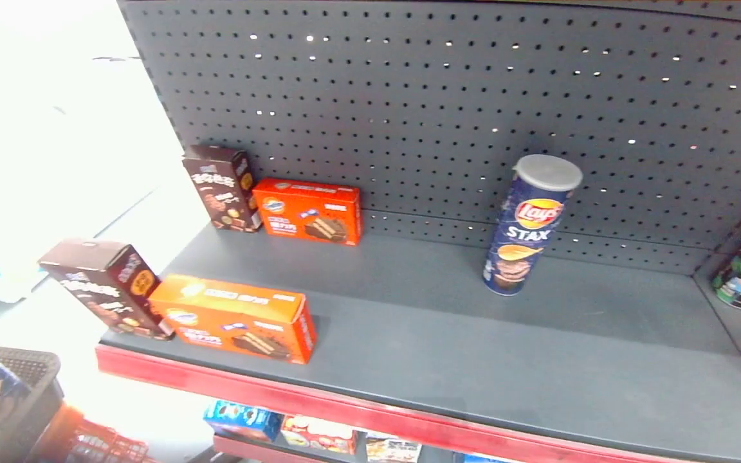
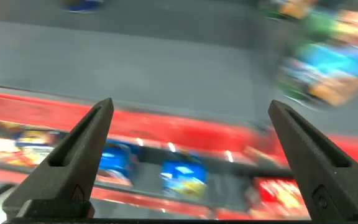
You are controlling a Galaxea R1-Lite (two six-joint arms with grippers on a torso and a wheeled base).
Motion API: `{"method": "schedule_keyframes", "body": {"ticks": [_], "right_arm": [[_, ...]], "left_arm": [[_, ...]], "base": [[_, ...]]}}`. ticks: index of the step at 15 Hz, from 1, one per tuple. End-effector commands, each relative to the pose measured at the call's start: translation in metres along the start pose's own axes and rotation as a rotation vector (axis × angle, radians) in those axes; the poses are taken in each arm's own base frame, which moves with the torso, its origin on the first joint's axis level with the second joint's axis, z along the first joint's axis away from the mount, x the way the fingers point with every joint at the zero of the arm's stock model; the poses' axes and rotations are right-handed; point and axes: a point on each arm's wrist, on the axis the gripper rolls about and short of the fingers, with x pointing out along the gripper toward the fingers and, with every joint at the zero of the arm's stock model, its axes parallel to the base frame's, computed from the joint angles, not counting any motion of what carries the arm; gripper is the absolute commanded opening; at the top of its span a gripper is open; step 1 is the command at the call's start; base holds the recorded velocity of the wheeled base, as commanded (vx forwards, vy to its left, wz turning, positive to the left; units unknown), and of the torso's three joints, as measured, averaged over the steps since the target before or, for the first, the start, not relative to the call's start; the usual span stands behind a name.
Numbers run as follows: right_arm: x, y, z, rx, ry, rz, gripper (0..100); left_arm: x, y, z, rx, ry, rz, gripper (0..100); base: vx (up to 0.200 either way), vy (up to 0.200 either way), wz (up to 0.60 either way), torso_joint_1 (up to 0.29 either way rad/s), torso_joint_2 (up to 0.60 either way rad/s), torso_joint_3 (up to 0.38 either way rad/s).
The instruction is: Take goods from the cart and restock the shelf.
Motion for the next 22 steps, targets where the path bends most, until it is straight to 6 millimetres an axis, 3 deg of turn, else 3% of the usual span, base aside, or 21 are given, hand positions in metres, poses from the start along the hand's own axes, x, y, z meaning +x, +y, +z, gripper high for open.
{"method": "schedule_keyframes", "body": {"ticks": [1,3,15,16,17,18,20,22], "right_arm": [[0.000,0.000,0.000,0.000,0.002,-0.001,100],[0.000,0.000,0.000,-0.002,0.001,-0.001,100],[0.000,0.000,0.000,0.001,0.002,-0.004,100],[0.000,0.000,0.000,0.001,0.002,-0.004,100],[0.000,0.000,0.000,0.001,0.002,-0.004,100],[0.000,0.000,0.000,0.001,0.002,-0.004,100],[0.000,0.000,0.000,0.001,0.002,-0.004,100],[0.000,0.000,0.000,0.001,0.002,-0.004,100]], "left_arm": [[0.000,0.000,0.000,0.000,-0.001,0.000,100],[0.000,0.000,0.000,0.000,-0.003,0.000,100],[0.000,0.000,0.001,0.001,0.001,0.004,100],[-0.002,0.001,0.006,0.002,-0.016,0.064,100],[-0.007,0.004,0.033,0.006,-0.059,0.114,100],[-0.002,0.006,0.052,0.000,0.006,0.133,100],[0.020,0.010,0.077,-0.016,0.136,0.168,100],[0.042,0.012,0.083,-0.040,0.251,0.178,100]], "base": [[0.000,0.000,0.60,0.007,0.01,0.007],[0.000,0.000,0.60,0.000,0.00,0.002],[0.000,0.000,0.00,0.000,0.00,0.000],[0.000,0.000,0.00,0.000,0.00,0.000],[0.000,0.000,0.00,0.000,0.00,0.000],[0.000,0.000,0.00,0.000,0.00,0.000],[0.000,0.000,0.00,0.000,0.00,0.000],[0.000,0.000,0.00,0.000,0.00,0.000]]}}
